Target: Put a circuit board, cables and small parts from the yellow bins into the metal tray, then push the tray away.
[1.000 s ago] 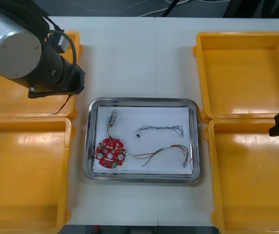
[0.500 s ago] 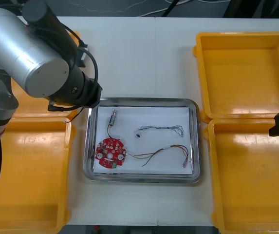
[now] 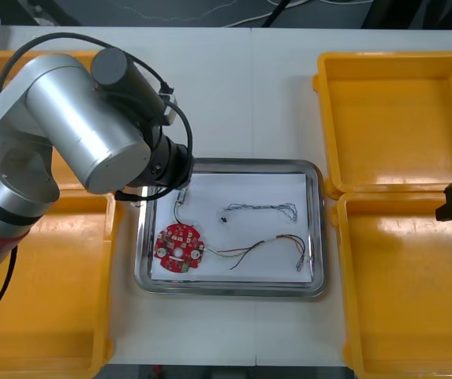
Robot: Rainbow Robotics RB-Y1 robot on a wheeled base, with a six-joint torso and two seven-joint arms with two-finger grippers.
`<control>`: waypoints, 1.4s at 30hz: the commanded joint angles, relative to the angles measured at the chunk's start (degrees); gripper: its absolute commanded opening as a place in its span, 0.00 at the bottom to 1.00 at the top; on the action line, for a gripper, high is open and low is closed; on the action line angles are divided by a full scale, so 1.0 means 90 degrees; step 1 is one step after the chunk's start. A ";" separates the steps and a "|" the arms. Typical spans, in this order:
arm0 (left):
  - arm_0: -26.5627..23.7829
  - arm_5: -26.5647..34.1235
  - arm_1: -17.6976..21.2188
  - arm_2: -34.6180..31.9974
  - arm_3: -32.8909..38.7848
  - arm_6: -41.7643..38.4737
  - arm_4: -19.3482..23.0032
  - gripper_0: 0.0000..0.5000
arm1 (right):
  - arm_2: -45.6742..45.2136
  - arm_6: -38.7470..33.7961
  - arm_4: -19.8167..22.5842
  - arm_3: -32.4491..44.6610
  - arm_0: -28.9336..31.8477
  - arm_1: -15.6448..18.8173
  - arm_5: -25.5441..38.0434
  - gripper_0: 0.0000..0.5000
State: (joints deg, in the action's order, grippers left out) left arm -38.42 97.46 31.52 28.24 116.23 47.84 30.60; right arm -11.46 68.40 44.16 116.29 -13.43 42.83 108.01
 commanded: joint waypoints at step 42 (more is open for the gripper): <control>-0.1005 -0.1014 -0.0514 0.2028 -0.1508 -0.1693 -0.0500 0.00 | -0.0201 0.0350 0.0084 0.0223 0.0076 0.0163 -0.0058 1.00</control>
State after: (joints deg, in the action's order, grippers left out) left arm -44.25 89.14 28.16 44.87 102.08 38.29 25.90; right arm -11.46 68.41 44.39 116.46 -13.39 42.83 108.00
